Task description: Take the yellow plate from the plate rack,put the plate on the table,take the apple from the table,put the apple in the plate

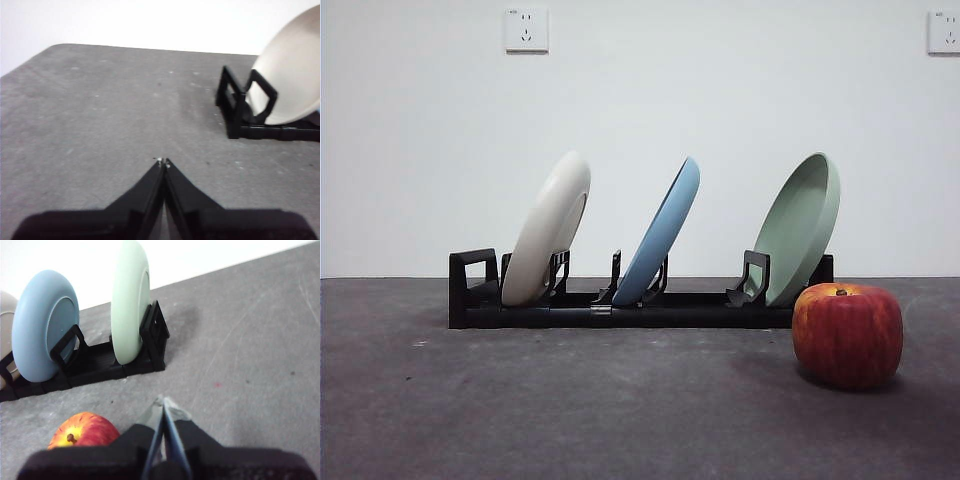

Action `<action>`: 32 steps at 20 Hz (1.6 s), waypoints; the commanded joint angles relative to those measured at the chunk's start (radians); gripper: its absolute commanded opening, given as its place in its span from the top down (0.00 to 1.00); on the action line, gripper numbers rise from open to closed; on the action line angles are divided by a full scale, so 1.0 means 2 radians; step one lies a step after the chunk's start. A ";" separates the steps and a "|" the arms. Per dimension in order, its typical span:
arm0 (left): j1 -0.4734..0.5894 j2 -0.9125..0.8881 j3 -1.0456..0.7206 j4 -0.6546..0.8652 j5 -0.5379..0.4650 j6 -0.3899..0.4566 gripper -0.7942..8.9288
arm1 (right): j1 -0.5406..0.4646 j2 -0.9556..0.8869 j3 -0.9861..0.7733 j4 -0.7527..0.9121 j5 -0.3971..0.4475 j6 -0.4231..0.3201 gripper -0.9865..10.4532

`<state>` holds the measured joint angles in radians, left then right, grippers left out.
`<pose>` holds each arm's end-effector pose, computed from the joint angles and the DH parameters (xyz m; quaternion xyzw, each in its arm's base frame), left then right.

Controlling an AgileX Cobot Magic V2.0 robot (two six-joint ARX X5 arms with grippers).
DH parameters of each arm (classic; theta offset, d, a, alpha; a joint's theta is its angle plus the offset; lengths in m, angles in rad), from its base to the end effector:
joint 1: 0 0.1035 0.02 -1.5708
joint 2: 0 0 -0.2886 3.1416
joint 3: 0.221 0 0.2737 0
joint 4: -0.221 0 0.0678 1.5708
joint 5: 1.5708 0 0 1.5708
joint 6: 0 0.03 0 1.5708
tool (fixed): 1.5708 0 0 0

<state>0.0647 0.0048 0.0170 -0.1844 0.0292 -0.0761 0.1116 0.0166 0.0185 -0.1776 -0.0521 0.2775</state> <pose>0.0939 0.0052 0.1514 -0.0419 0.0852 0.0209 0.9953 0.0939 0.0121 0.1517 0.1347 0.0981 0.0685 0.9836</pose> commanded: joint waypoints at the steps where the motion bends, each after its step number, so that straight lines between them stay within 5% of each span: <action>1: 0.001 0.000 -0.004 0.002 0.016 -0.020 0.92 | 0.000 0.013 0.006 -0.012 -0.001 0.027 0.92; 14: 0.001 0.045 0.083 -0.013 0.029 -0.071 0.92 | 0.000 0.176 0.154 -0.032 -0.033 0.027 0.92; 18: 0.001 0.139 0.141 -0.016 0.052 -0.071 0.92 | 0.000 0.273 0.252 -0.087 -0.066 0.009 0.92; 22: 0.001 0.278 0.233 -0.034 0.136 -0.070 0.92 | 0.000 0.364 0.345 -0.154 -0.106 -0.035 0.91; 27: 0.000 0.442 0.360 -0.069 0.233 -0.067 0.92 | 0.000 0.434 0.407 -0.195 -0.106 -0.073 0.91; 32: -0.025 0.554 0.455 -0.103 0.252 -0.053 0.92 | 0.000 0.467 0.421 -0.194 -0.106 -0.082 0.90</action>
<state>0.0181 1.1084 0.9253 -0.3904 0.5274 -0.2012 0.1116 0.9493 0.8577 -0.5686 -0.2623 0.1280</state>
